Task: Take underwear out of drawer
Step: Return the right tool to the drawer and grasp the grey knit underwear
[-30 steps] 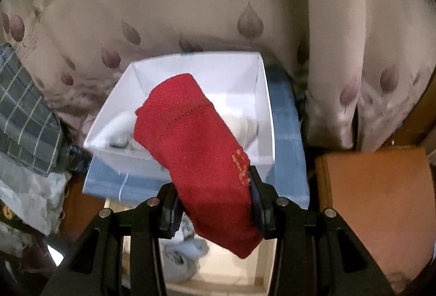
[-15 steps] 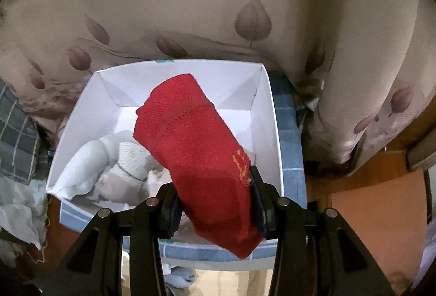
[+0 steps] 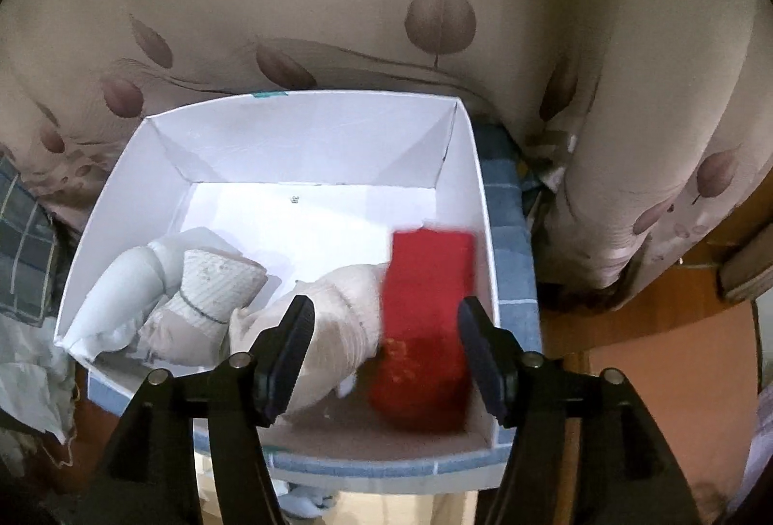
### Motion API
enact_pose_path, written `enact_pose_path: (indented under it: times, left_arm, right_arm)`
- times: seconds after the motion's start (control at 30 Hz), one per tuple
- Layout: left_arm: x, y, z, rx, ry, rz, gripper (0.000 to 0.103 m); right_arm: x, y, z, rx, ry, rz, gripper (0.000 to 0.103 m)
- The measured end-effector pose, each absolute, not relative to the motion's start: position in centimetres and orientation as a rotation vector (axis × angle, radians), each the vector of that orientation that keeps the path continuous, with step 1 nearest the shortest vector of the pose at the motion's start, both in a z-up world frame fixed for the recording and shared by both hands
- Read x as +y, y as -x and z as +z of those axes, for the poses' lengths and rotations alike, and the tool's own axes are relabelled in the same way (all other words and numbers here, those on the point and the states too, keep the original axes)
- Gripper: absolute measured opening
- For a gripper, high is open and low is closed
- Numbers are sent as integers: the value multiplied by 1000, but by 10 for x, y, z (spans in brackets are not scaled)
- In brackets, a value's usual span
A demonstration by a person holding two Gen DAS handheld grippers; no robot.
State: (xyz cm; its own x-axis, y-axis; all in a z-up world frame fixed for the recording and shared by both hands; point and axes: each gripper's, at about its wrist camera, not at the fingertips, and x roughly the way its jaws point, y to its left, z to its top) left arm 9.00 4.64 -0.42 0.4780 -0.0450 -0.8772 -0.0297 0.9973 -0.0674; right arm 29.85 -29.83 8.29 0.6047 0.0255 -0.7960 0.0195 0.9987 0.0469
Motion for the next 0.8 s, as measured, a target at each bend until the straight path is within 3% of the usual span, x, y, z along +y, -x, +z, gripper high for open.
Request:
enact_pose_path:
  times: [0.33, 0.8]
  left_arm:
    - [48, -90, -6, 1089, 82, -6, 50]
    - [54, -89, -6, 1091, 99, 11, 50]
  right_arm:
    - [-270, -204, 88, 969, 24, 151, 67]
    - [-211, -144, -85, 1425, 13, 277, 69]
